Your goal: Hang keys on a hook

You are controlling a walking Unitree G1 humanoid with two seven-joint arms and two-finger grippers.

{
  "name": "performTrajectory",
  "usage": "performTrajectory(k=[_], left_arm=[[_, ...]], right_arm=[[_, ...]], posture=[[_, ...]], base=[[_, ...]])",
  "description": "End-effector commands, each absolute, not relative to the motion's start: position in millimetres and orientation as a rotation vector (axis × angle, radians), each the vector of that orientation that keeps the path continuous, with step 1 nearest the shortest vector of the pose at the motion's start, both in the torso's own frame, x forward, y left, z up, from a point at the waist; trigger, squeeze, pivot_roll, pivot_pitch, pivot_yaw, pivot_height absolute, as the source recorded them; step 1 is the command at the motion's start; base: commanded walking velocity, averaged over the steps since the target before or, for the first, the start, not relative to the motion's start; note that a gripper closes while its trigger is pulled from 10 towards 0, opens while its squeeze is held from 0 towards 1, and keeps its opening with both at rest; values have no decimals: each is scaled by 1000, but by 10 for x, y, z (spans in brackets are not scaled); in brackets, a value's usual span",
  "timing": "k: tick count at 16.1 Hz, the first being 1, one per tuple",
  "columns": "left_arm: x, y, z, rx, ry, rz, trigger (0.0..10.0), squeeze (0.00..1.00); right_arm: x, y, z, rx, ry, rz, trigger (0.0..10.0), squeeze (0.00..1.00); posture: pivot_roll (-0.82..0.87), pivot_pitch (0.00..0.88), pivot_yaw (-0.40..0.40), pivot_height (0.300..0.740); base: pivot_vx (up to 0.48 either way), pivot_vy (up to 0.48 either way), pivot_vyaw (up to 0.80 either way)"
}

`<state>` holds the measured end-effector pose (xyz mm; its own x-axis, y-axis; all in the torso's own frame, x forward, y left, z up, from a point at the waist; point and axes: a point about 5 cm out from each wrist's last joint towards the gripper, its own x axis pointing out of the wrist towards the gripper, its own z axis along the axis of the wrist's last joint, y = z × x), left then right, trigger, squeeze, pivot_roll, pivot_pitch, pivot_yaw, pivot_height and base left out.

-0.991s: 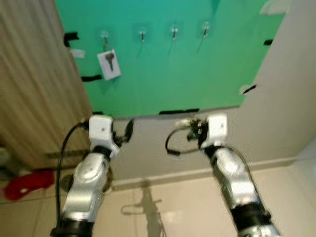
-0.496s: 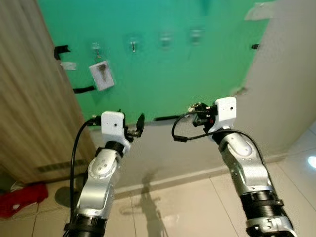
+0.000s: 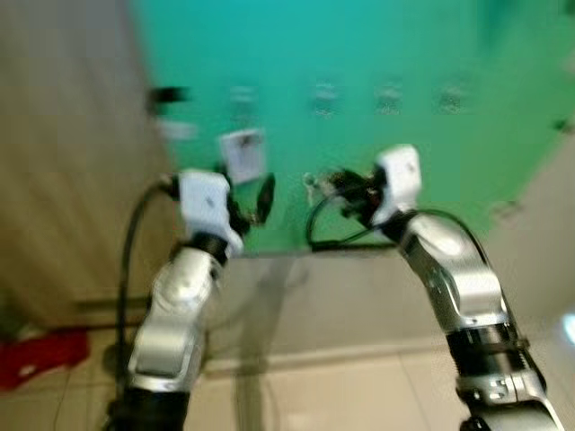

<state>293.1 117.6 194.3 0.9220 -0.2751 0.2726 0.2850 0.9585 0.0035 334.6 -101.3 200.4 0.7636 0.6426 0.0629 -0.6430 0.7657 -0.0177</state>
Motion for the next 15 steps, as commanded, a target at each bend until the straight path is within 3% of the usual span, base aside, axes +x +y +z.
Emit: performTrajectory(k=[1, 7, 15], left_arm=[[2921, 1167, 1913, -54, -233, -321, 10000, 0], [2936, 1106, 1941, -26, -107, -549, 10000, 0], [2824, 863, 1916, -53, -2, -814, 10000, 0]], right_arm=[[3303, -965, 2075, 3, -67, 758, 0, 0], [3215, -1090, 2313, -24, -29, 921, 0, 0], [3353, -1408, 2477, 346, -84, 748, 0, 0]], posture=[[134, 0, -46, 740], [129, 0, -45, 740], [105, 0, -13, 740]], base=[[0, 0, 0], [0, 0, 0], [0, 0, 0]])
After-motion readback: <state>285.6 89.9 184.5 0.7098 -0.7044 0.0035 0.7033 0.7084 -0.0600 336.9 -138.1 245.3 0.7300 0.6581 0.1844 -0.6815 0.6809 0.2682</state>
